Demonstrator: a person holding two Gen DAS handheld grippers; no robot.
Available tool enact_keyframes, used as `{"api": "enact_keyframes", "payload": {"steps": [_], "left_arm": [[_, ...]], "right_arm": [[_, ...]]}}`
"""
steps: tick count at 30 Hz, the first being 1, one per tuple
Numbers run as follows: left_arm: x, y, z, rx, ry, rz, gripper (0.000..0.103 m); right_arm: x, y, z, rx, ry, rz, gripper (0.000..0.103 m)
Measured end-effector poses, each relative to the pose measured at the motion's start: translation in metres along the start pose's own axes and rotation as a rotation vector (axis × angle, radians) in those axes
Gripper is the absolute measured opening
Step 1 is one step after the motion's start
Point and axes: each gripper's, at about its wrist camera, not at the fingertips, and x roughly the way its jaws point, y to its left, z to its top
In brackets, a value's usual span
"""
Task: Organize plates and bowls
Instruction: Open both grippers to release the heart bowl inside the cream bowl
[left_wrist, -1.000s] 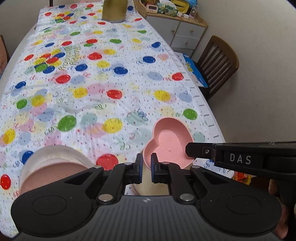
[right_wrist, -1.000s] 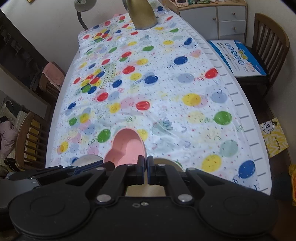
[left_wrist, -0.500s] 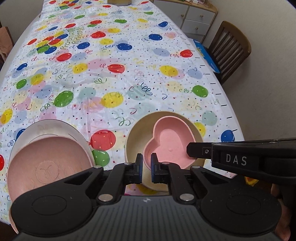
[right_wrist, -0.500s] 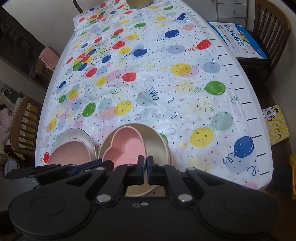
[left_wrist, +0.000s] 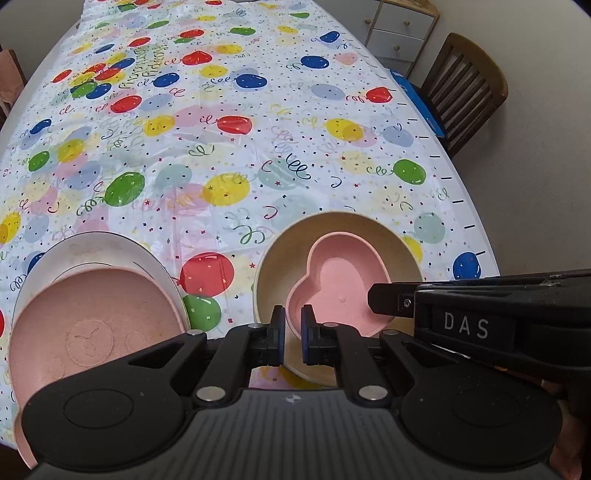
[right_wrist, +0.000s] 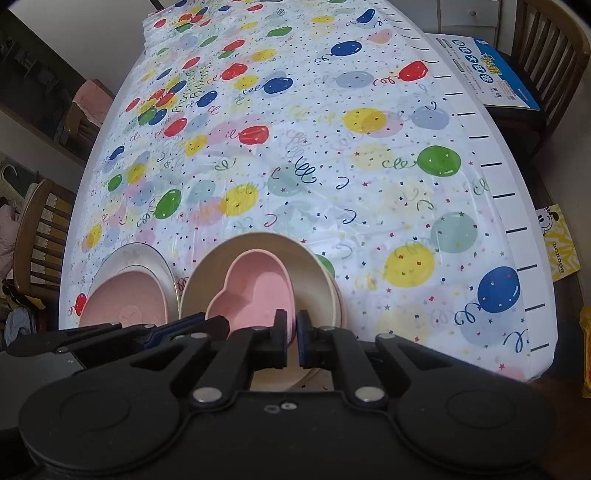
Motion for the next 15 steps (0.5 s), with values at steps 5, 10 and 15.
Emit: {"api": "enact_keyframes", "payload": {"steps": [5, 10, 15], "left_arm": [[0.0, 0.0, 0.0, 0.001, 0.002, -0.004, 0.008], [-0.006, 0.0, 0.0, 0.007, -0.013, -0.007, 0.008], [-0.017, 0.001, -0.001, 0.013, -0.038, -0.015, 0.008]], "right_arm": [[-0.001, 0.0, 0.002, -0.002, -0.004, -0.006, 0.016], [-0.006, 0.002, 0.002, -0.009, -0.009, 0.002, 0.019], [-0.016, 0.004, 0.003, -0.026, -0.026, 0.017, 0.022]]}}
